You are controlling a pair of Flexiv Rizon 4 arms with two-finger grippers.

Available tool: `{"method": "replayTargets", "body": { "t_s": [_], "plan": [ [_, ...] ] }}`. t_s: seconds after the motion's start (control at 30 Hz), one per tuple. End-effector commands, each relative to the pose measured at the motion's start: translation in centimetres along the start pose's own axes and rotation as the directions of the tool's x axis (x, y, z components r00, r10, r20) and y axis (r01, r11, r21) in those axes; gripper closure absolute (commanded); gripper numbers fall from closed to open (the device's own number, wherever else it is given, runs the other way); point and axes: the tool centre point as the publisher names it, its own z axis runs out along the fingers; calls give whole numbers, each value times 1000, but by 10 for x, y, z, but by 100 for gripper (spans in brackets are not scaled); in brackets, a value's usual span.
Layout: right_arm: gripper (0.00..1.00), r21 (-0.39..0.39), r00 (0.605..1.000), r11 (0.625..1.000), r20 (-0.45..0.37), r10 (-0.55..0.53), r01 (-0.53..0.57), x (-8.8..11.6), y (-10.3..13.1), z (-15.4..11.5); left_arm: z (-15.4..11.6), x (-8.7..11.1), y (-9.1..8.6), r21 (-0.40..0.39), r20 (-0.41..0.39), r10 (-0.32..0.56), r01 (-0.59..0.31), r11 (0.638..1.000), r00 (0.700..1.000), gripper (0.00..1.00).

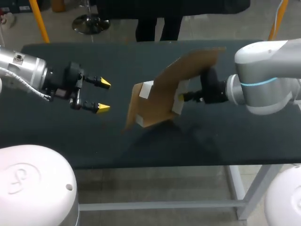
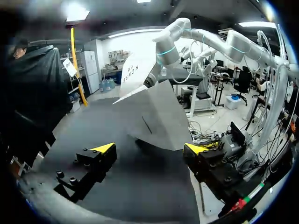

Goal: Assemble the packaging by folding the flat box into shape, placing the metal phone stand inside, and closing the box properly

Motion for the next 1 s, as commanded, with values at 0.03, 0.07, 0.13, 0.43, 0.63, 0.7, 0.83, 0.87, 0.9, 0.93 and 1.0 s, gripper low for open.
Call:
{"method": "replayTargets", "body": {
  "t_s": [0.03, 0.07, 0.13, 0.43, 0.63, 0.7, 0.83, 0.87, 0.9, 0.93, 1.0],
  "plan": [
    [100, 341, 999, 940, 26, 24, -31, 4, 3, -1, -6, -3, -2, -54, -66, -29, 25, 998, 997, 0],
    [100, 341, 999, 940, 26, 24, -31, 4, 3, -1, -6, -3, -2, -54, -66, -29, 25, 998, 997, 0],
    [100, 341, 999, 940, 26, 24, -31, 4, 3, -1, -6, -3, -2, -54, -66, -29, 25, 998, 997, 0],
    [100, 341, 999, 940, 26, 24, -31, 4, 3, -1, -6, -3, -2, -54, -66, -29, 25, 998, 997, 0],
    [100, 401, 995, 912, 73, 62, -86, -4, 1, -4, 9, -11, 2, -145, -64, 11, -20, 989, 998, 0],
    [100, 429, 991, 895, 98, 90, -124, -10, 1, -6, 12, -13, 5, -156, -52, 11, -19, 988, 999, 0],
    [100, 475, 984, 863, 129, 126, -173, -15, -3, -9, 12, -15, 12, -173, -27, 25, -29, 984, 999, 0],
    [100, 486, 981, 854, 135, 138, -187, -16, -4, -10, 12, -16, 13, -190, -14, 23, -25, 982, 1000, 0],
    [100, 502, 978, 841, 148, 147, -202, -16, -5, -10, 13, -17, 14, -202, -12, 28, -30, 979, 1000, 0],
    [100, 508, 976, 835, 154, 151, -210, -17, -7, -11, 13, -17, 15, -203, -13, 33, -35, 978, 999, 0],
    [100, 532, 971, 814, 174, 167, -235, -16, -9, -11, 14, -19, 18, -231, -4, 44, -44, 972, 999, 0]
  ]
}}
